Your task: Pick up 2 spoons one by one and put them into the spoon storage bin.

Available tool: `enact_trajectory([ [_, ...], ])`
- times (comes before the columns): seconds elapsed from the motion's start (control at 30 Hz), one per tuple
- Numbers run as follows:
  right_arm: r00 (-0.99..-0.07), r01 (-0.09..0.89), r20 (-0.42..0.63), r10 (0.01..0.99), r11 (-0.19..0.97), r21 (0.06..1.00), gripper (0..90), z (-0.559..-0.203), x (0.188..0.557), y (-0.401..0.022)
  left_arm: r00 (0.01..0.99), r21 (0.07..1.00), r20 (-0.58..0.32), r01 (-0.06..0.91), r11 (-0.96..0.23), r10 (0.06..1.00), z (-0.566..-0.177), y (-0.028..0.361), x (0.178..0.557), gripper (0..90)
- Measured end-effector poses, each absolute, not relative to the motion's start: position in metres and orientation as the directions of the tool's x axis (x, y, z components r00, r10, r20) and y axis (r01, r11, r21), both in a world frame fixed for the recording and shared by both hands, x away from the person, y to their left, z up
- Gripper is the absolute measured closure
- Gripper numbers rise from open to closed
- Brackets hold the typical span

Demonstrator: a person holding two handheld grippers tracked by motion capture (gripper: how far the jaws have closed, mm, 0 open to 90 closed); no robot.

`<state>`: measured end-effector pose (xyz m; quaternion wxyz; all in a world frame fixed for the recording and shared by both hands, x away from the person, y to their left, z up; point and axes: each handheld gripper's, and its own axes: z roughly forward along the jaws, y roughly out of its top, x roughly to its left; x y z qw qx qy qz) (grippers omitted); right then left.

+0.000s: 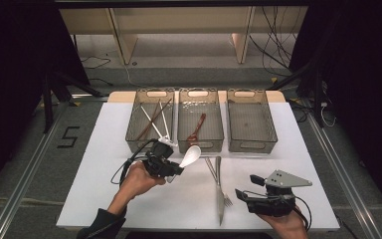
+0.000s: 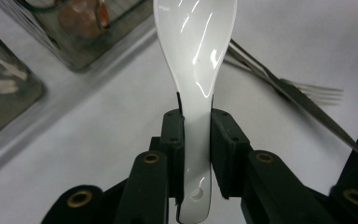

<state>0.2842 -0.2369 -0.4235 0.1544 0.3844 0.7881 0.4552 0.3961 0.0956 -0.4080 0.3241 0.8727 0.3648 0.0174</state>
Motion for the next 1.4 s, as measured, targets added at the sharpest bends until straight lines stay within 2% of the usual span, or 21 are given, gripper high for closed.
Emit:
enact_trajectory([
  [0.63, -0.658, 0.465, 0.110, 0.745, 0.287, 0.838, 29.9, -0.424, 0.284, -0.237, 0.685, 0.646, -0.203, 0.631, -0.430, 0.699, -0.378, 0.085, 0.450, 75.6],
  [1.4, -0.661, 0.465, 0.113, 0.742, 0.286, 0.838, 29.8, -0.425, 0.285, -0.238, 0.635, 0.657, -0.200, 0.652, -0.378, 0.746, -0.373, 0.058, 0.504, 75.6],
])
